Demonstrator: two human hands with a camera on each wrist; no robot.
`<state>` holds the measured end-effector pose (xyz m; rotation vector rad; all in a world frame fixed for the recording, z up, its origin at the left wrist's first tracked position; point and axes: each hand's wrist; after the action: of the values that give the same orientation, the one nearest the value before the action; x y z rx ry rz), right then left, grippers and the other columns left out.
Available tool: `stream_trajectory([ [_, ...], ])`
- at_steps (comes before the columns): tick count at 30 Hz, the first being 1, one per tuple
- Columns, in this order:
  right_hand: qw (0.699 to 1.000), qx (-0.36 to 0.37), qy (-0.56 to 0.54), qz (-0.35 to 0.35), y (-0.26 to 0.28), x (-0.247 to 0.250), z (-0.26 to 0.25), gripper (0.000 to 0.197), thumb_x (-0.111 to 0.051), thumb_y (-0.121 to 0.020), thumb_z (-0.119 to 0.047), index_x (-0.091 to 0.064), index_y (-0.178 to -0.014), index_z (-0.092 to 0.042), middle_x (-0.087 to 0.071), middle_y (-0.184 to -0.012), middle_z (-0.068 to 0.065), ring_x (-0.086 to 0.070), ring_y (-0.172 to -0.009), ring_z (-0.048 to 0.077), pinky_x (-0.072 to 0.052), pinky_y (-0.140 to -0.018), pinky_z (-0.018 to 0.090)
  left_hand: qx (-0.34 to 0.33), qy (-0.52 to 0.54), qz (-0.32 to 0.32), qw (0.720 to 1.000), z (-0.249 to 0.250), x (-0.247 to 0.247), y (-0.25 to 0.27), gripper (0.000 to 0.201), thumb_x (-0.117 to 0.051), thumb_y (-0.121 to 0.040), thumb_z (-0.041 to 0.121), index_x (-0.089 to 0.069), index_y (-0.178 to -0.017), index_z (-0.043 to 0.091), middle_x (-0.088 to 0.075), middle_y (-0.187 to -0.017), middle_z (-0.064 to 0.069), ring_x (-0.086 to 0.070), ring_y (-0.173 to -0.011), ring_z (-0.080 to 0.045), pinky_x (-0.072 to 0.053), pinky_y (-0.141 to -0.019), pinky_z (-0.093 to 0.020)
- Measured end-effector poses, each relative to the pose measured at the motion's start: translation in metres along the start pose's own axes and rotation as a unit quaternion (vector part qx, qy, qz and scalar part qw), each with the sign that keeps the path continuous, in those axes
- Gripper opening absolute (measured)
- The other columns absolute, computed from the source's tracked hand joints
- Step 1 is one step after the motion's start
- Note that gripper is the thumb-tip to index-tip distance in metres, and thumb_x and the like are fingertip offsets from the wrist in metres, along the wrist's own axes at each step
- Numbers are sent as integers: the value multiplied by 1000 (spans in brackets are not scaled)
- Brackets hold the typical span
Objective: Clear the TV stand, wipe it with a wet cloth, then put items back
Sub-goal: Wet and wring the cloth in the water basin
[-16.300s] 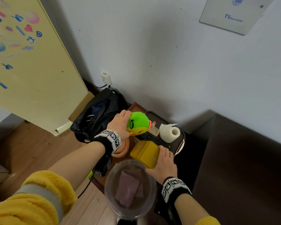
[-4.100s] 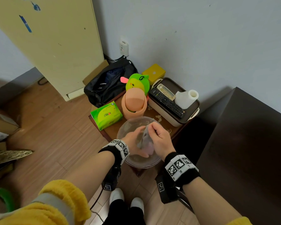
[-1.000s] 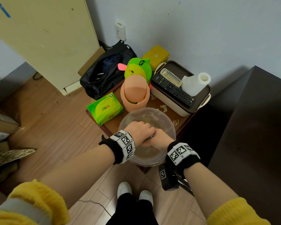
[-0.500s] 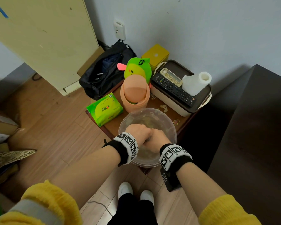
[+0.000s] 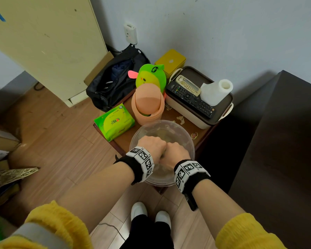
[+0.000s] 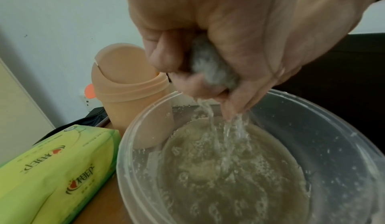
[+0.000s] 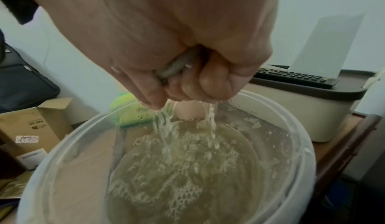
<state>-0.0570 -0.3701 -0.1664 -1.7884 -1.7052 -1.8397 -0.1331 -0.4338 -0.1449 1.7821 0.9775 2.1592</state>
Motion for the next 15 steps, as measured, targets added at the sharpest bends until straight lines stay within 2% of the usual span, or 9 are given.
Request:
stream_trajectory([
  [3, 1000, 5, 19, 15, 2, 0, 1, 22, -55, -83, -30, -65, -93, -12, -68, -98, 10, -65, -91, 32, -47, -69, 34, 2, 15, -2, 1000, 2, -3, -3, 16, -55, -88, 14, -69, -95, 10, -69, -101, -9, -66, -93, -31, -43, -65, -33],
  [6, 1000, 1, 22, 21, 2, 0, 2, 23, -52, -86, -26, -64, -97, -11, -68, -103, 12, -64, -95, 33, -49, -72, 37, 8, 28, -6, 1000, 3, -6, -6, 18, -52, -90, 10, -68, -99, 8, -68, -106, -11, -65, -98, -32, -46, -70, -36],
  [11, 999, -2, 19, 25, -2, -1, 2, 22, -53, -87, -26, -64, -97, -10, -67, -102, 12, -64, -96, 33, -50, -75, 37, 18, 60, -2, 998, -1, -13, -9, 16, -53, -90, 12, -65, -100, 10, -66, -107, -13, -63, -101, -33, -46, -72, -35],
  [15, 998, -3, 49, 39, -5, -3, 3, 21, -53, -86, -29, -64, -96, -13, -68, -101, 10, -65, -92, 31, -47, -70, 35, 28, 65, 1, 997, -3, -18, -9, 16, -52, -91, 16, -60, -105, 12, -64, -111, -12, -61, -103, -33, -44, -73, -36],
])
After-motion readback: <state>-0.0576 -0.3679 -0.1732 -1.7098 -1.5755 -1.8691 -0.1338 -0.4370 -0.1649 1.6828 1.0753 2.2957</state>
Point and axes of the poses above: each hand's wrist, its own y-axis away from the middle knuckle, its own x-axis out of the back of the hand, z = x × y
